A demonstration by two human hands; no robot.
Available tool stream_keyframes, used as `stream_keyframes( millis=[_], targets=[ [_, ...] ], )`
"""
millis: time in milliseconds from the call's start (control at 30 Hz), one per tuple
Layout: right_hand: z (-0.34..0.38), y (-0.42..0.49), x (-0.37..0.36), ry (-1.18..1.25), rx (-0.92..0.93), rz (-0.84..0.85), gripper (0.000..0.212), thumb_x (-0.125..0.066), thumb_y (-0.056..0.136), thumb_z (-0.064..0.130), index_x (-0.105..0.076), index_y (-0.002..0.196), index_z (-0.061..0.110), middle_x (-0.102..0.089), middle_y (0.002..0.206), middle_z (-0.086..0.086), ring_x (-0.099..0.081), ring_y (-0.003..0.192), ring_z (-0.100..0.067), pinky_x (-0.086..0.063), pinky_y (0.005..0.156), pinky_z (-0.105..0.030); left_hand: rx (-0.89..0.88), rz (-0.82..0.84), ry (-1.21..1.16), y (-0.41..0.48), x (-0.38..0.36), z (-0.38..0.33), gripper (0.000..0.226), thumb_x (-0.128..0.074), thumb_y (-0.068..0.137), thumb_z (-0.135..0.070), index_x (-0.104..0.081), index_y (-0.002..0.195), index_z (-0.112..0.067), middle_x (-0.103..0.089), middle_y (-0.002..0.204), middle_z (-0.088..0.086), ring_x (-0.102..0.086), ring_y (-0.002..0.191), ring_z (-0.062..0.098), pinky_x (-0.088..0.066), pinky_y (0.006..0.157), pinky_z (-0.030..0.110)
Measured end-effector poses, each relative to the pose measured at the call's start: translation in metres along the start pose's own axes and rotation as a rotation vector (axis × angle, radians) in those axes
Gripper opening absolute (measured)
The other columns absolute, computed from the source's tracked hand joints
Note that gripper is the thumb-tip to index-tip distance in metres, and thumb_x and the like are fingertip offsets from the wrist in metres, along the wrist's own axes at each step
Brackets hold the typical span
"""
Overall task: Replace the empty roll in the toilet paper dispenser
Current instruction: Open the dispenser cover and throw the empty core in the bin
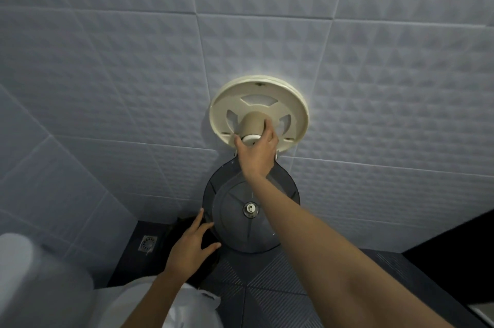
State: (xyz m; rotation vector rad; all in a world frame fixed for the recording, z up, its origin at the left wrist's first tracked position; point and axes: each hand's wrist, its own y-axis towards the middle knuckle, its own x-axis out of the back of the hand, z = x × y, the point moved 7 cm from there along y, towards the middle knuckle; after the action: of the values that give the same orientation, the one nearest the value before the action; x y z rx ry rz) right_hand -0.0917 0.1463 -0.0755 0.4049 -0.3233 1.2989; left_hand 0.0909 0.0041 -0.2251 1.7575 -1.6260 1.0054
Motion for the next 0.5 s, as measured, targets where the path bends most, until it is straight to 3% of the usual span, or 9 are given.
stream_keyframes(
  millis=[167,333,433,500],
  targets=[
    [-0.003,-0.007,0.005,0.02,-0.02,-0.008,0.081,-0.07,0.074,0.042,-0.027,0.142,0.035,-0.04,0.135,-0.007,-0.049,0.117,-0.03,-0.05,0.082,-0.041,0.003,0.012,-0.004,0.002,-0.001,0.001,0.058,-0.064,0.086,-0.039,-0.047,0.139,-0.021,0.0,0.157,-0.011,-0.032,0.141,0.014,-0.038,0.101,0.023],
    [-0.014,-0.031,0.013,0.139,-0.027,-0.013,0.081,-0.073,0.073,0.039,-0.029,0.141,0.034,-0.04,0.135,-0.003,-0.051,0.114,-0.022,-0.051,0.084,-0.039,-0.019,0.041,0.009,-0.001,0.006,-0.001,0.052,-0.055,0.094,-0.03,-0.039,0.144,-0.023,-0.008,0.159,-0.007,-0.033,0.139,0.011,-0.031,0.099,0.016],
    [-0.025,-0.043,0.017,0.331,-0.065,-0.016,0.078,-0.076,0.071,0.035,-0.033,0.136,0.03,-0.042,0.134,-0.002,-0.05,0.11,-0.015,-0.049,0.082,-0.033,-0.022,0.052,-0.01,-0.006,0.015,0.008,0.048,-0.053,0.096,-0.024,-0.042,0.142,-0.022,-0.023,0.156,-0.008,-0.036,0.138,0.011,-0.029,0.1,0.014],
    [-0.034,-0.056,0.02,0.435,-0.122,-0.031,0.076,-0.077,0.066,0.039,-0.034,0.128,0.034,-0.047,0.13,-0.003,-0.055,0.111,-0.021,-0.054,0.086,-0.041,-0.005,0.028,-0.027,-0.016,0.026,0.02,0.042,-0.053,0.096,-0.022,-0.05,0.137,-0.021,-0.038,0.151,-0.003,-0.042,0.134,0.013,-0.031,0.102,0.016]
  ],
)
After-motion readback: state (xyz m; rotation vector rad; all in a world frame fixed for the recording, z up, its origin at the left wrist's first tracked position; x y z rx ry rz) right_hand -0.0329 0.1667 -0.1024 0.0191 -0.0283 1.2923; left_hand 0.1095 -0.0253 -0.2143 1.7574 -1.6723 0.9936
